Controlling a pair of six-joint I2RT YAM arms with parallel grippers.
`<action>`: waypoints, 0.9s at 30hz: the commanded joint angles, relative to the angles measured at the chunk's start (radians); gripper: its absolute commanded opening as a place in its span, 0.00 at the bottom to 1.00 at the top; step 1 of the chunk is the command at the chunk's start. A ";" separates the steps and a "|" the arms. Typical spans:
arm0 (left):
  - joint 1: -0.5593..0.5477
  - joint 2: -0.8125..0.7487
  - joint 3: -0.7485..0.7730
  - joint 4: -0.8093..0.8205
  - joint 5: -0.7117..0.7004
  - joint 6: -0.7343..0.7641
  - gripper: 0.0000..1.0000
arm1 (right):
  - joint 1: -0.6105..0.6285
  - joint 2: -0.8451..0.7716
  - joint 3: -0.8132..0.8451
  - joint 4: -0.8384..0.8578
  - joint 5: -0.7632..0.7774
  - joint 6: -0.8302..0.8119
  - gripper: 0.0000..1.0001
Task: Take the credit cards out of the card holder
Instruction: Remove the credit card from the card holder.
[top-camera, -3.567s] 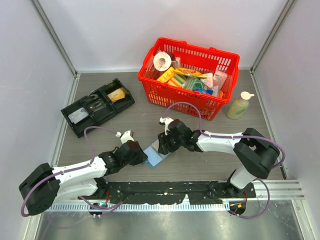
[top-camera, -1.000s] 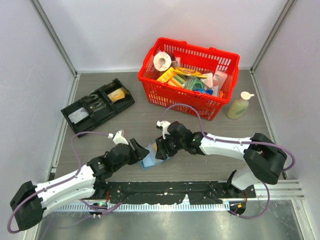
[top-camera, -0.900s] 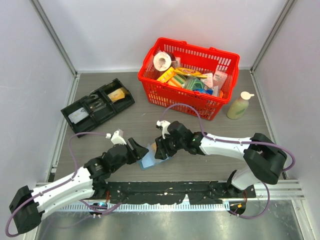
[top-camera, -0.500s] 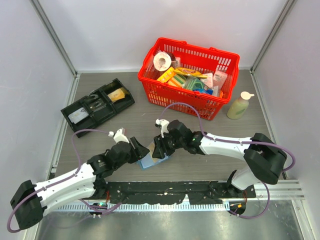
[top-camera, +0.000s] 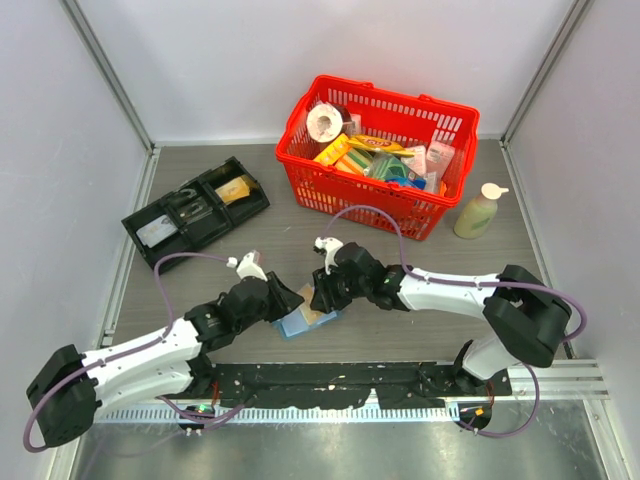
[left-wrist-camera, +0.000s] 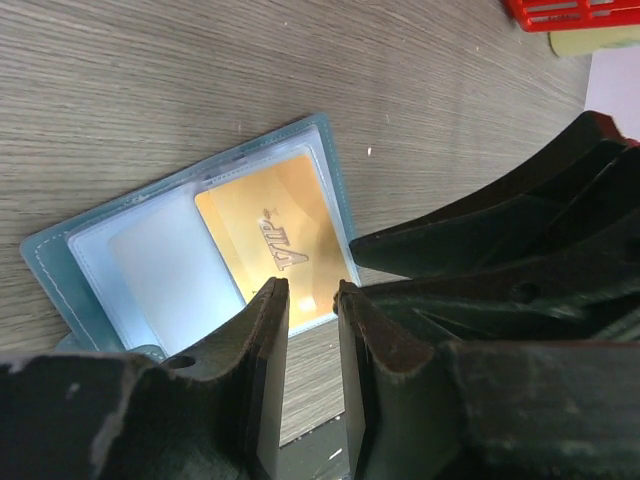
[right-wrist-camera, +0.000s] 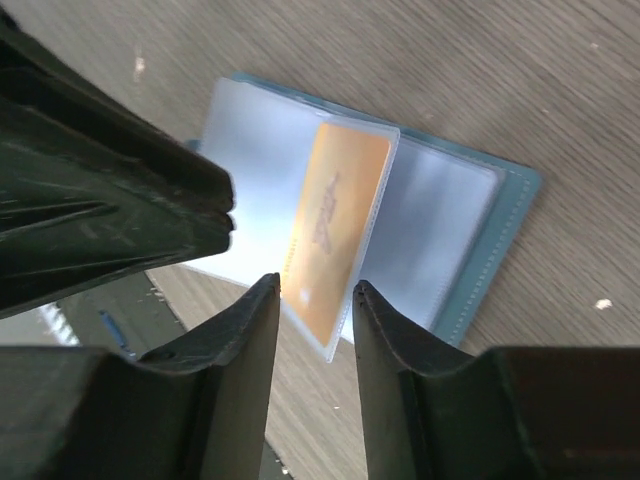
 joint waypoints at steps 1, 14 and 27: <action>-0.003 0.033 -0.049 0.146 0.011 -0.050 0.30 | 0.005 0.029 -0.037 0.056 0.107 0.000 0.38; 0.002 0.193 -0.178 0.413 0.049 -0.169 0.46 | 0.003 0.121 -0.091 0.120 0.127 0.005 0.32; 0.003 0.148 -0.196 0.471 0.039 -0.187 0.39 | 0.005 0.132 -0.082 0.110 0.112 0.005 0.31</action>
